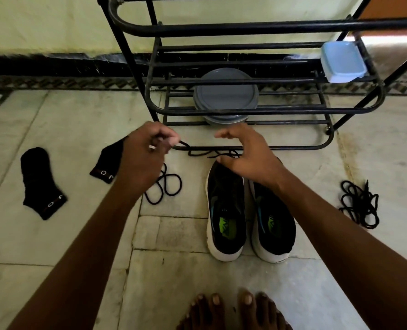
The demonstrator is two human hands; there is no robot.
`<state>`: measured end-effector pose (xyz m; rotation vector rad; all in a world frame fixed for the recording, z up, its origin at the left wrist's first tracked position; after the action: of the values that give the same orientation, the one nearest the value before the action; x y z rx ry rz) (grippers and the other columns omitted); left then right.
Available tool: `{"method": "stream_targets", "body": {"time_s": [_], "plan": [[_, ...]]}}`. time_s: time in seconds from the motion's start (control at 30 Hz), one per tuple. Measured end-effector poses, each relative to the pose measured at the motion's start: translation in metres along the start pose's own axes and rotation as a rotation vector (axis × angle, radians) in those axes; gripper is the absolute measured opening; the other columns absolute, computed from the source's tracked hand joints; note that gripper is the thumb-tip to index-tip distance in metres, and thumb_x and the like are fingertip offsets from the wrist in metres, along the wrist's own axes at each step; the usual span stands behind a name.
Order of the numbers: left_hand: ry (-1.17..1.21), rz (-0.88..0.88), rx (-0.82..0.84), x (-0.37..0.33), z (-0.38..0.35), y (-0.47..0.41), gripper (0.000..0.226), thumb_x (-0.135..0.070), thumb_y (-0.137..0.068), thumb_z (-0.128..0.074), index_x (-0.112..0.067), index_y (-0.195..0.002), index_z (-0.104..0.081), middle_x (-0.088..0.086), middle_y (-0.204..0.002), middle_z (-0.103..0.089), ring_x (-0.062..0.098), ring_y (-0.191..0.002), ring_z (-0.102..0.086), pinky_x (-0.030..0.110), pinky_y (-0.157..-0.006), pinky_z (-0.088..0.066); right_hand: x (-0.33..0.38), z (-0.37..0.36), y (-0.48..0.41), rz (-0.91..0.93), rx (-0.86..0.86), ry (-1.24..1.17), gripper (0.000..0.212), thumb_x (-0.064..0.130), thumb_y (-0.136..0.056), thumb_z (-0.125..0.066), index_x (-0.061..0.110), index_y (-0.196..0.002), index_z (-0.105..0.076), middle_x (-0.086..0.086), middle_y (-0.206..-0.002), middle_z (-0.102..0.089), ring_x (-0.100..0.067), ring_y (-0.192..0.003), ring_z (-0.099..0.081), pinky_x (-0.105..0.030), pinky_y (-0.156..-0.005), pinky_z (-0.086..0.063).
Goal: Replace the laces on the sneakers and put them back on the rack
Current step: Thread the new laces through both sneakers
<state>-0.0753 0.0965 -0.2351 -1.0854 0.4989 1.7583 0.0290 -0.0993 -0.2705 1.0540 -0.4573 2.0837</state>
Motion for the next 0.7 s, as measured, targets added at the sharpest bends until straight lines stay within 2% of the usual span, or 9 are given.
{"method": "stream_targets", "body": {"time_s": [0.07, 0.1, 0.17, 0.23, 0.33, 0.43, 0.5, 0.6, 0.7], "plan": [[-0.007, -0.07, 0.055, -0.009, -0.019, 0.005, 0.011, -0.015, -0.09, -0.074, -0.025, -0.087, -0.073, -0.001, -0.091, -0.068, 0.009, -0.075, -0.059, 0.023, -0.069, -0.047, 0.012, -0.01, 0.001, 0.041, 0.08, -0.19, 0.053, 0.006, -0.084, -0.077, 0.019, -0.133, -0.06, 0.007, -0.133, -0.062, 0.001, -0.127, -0.054, -0.006, -0.102, -0.037], [-0.006, -0.092, 0.064, -0.014, -0.024, 0.007, 0.008, -0.015, -0.089, -0.076, -0.023, -0.088, -0.075, -0.002, -0.092, -0.067, 0.009, -0.076, -0.059, 0.022, -0.069, -0.047, 0.015, -0.015, 0.0, 0.038, 0.107, -0.317, 0.052, 0.002, -0.085, -0.075, 0.014, -0.134, -0.059, 0.003, -0.133, -0.064, -0.002, -0.128, -0.056, -0.013, -0.106, -0.041], [0.014, -0.095, 0.044, -0.017, -0.029, 0.008, 0.009, -0.016, -0.086, -0.079, -0.024, -0.087, -0.075, -0.003, -0.091, -0.067, 0.012, -0.077, -0.06, 0.02, -0.068, -0.045, 0.013, -0.019, -0.001, -0.006, 0.113, -0.528, 0.041, -0.002, -0.087, -0.074, 0.004, -0.126, -0.063, -0.009, -0.119, -0.072, -0.016, -0.115, -0.068, -0.031, -0.102, -0.053], [0.039, -0.076, 0.029, -0.014, -0.033, 0.005, 0.012, -0.018, -0.085, -0.08, -0.028, -0.085, -0.074, -0.004, -0.091, -0.067, 0.014, -0.076, -0.061, 0.02, -0.068, -0.045, 0.008, -0.018, 0.0, -0.028, 0.114, -0.619, 0.022, 0.0, -0.089, -0.074, -0.001, -0.11, -0.069, -0.013, -0.092, -0.076, -0.025, -0.086, -0.074, -0.038, -0.082, -0.062], [0.084, -0.038, 0.058, -0.006, -0.044, 0.001, 0.008, -0.019, -0.085, -0.081, -0.024, -0.087, -0.077, -0.007, -0.09, -0.07, 0.013, -0.073, -0.063, 0.02, -0.068, -0.049, -0.007, -0.007, 0.003, -0.062, 0.053, -0.646, 0.007, 0.003, -0.094, -0.07, -0.003, -0.094, -0.071, -0.009, -0.069, -0.068, -0.028, -0.065, -0.07, -0.033, -0.063, -0.057], [0.133, -0.025, 0.104, -0.004, -0.061, 0.0, 0.006, -0.013, -0.085, -0.081, -0.013, -0.091, -0.078, -0.004, -0.088, -0.07, 0.005, -0.074, -0.063, 0.017, -0.069, -0.047, -0.022, -0.001, 0.002, -0.073, 0.007, -0.591, 0.01, 0.012, -0.096, -0.069, 0.004, -0.102, -0.072, -0.004, -0.081, -0.069, -0.024, -0.084, -0.074, -0.036, -0.073, -0.058], [0.167, -0.031, 0.118, -0.008, -0.07, -0.001, 0.006, -0.012, -0.085, -0.081, -0.014, -0.09, -0.078, -0.003, -0.088, -0.07, 0.005, -0.074, -0.064, 0.017, -0.069, -0.047, -0.024, -0.003, 0.001, -0.054, 0.038, -0.56, 0.021, 0.016, -0.095, -0.072, 0.007, -0.113, -0.071, -0.004, -0.093, -0.071, -0.019, -0.093, -0.072, -0.031, -0.083, -0.058], [0.162, -0.017, 0.085, -0.008, -0.077, -0.006, 0.004, -0.014, -0.086, -0.08, -0.015, -0.089, -0.078, -0.002, -0.089, -0.072, 0.017, -0.068, -0.064, 0.022, -0.064, -0.048, -0.027, -0.007, 0.004, -0.054, 0.077, -0.597, 0.015, 0.008, -0.094, -0.071, -0.003, -0.104, -0.071, -0.017, -0.085, -0.073, -0.028, -0.08, -0.073, -0.034, -0.082, -0.059], [0.15, 0.01, 0.078, -0.002, -0.083, -0.013, 0.003, -0.014, -0.087, -0.08, -0.015, -0.088, -0.077, 0.002, -0.088, -0.074, 0.036, -0.071, -0.064, 0.039, -0.065, -0.052, -0.043, 0.0, 0.004, -0.097, -0.024, -0.611, 0.011, 0.008, -0.097, -0.067, -0.001, -0.09, -0.07, -0.01, -0.069, -0.064, -0.019, -0.065, -0.061, -0.03, -0.069, -0.052]]}}
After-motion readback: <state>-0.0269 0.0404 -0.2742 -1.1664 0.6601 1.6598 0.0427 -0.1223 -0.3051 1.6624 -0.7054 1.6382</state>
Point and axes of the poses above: each hand's wrist, its own y-axis away from the middle knuckle, its own z-axis out of the back of the hand, x = y × z, the point moved 9 cm from there along -y, towards the middle knuckle
